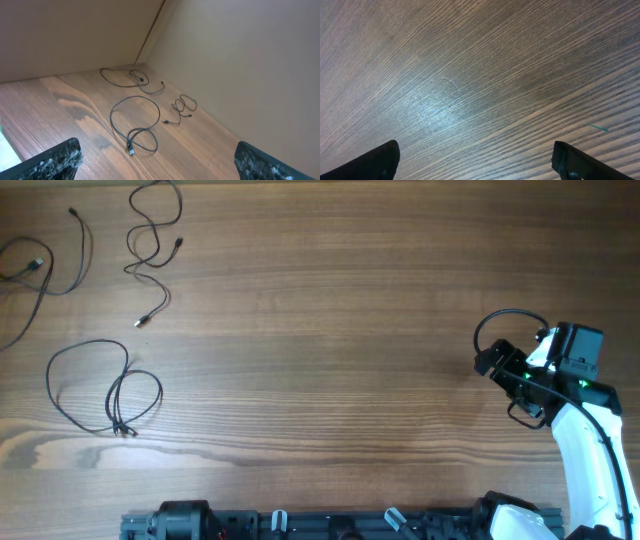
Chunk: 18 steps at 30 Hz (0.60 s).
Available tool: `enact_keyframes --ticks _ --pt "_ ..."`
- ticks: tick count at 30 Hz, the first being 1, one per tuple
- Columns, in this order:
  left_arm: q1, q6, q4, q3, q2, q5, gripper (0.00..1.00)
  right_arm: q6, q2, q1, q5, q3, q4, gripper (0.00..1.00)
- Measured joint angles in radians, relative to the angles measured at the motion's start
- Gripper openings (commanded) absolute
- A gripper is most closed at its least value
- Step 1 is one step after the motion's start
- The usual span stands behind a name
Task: Untangle cables
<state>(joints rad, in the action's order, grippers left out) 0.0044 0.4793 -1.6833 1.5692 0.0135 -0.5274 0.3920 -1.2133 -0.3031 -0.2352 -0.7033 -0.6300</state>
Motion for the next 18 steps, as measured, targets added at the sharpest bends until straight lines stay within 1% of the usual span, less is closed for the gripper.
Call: enact_keyframes --ticks 6,11,13,18 --pt "0.018 0.000 0.002 -0.001 0.000 0.001 1.00 0.000 0.000 0.000 0.000 0.000 0.000 1.00" --pt "0.018 0.012 0.064 -0.003 0.000 0.014 1.00 0.000 0.000 0.000 0.000 0.000 -0.001 1.00" --pt "0.018 0.043 0.102 -0.013 0.000 0.021 1.00 0.000 0.000 0.000 0.000 0.000 0.000 1.00" --pt "0.017 0.206 0.170 -0.112 0.000 0.043 1.00 0.000 0.000 0.000 0.000 0.000 0.002 1.00"
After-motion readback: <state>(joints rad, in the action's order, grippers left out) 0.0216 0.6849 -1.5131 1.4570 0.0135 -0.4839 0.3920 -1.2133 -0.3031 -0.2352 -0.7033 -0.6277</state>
